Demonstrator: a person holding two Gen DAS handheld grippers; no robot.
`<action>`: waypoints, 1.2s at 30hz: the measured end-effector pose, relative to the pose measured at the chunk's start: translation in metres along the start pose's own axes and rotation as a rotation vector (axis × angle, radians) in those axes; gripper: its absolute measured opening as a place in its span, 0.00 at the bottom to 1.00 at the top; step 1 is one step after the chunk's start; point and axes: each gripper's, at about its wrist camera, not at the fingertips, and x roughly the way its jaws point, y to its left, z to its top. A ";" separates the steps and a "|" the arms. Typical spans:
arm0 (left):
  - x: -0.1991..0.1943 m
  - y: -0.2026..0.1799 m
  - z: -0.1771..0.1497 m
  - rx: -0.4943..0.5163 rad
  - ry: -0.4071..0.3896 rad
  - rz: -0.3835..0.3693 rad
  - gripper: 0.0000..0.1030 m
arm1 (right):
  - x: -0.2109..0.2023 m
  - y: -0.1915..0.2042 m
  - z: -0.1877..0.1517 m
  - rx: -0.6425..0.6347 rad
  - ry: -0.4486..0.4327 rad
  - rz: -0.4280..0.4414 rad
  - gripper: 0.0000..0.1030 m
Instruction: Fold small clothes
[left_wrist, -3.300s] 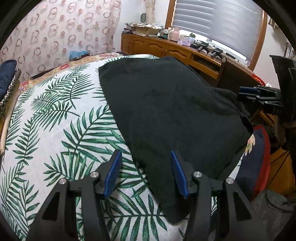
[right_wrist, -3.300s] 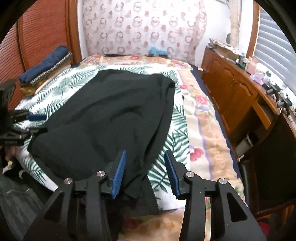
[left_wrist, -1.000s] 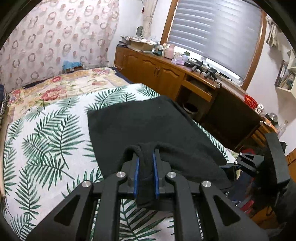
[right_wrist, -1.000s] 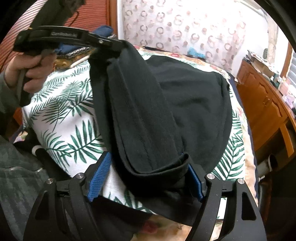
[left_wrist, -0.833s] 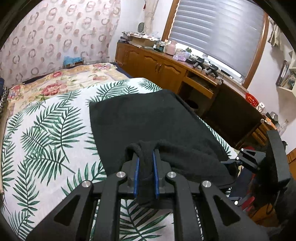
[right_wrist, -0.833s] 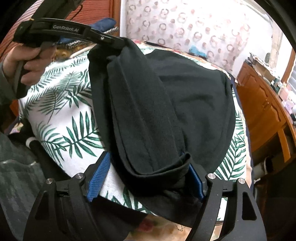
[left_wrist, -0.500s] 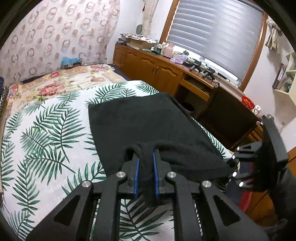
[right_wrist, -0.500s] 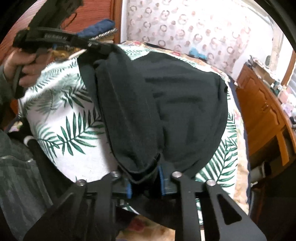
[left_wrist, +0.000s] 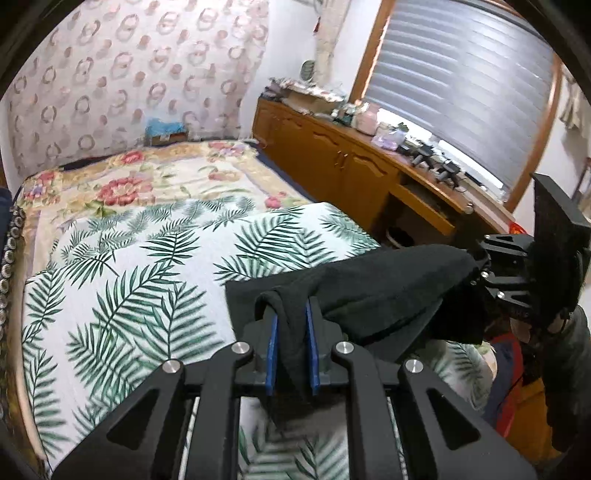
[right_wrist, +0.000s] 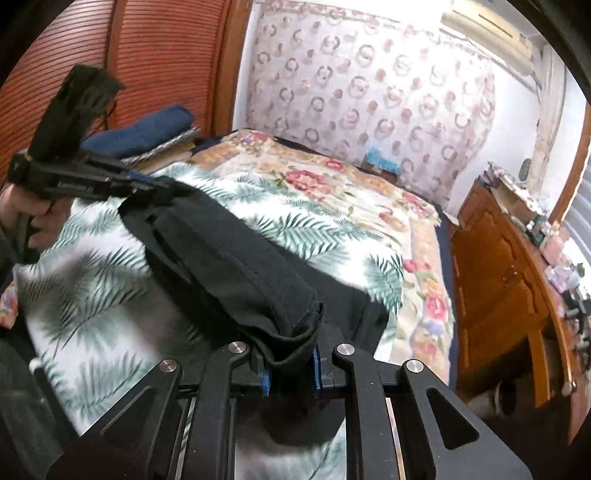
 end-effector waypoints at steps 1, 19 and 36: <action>0.010 0.005 0.003 -0.006 0.018 -0.001 0.11 | 0.012 -0.009 0.003 0.017 0.012 0.013 0.13; 0.045 0.025 -0.006 0.025 0.109 0.007 0.49 | 0.027 -0.092 0.017 0.223 -0.038 -0.119 0.43; 0.064 0.021 -0.004 0.052 0.137 0.005 0.49 | 0.043 -0.077 -0.043 0.302 0.130 0.085 0.05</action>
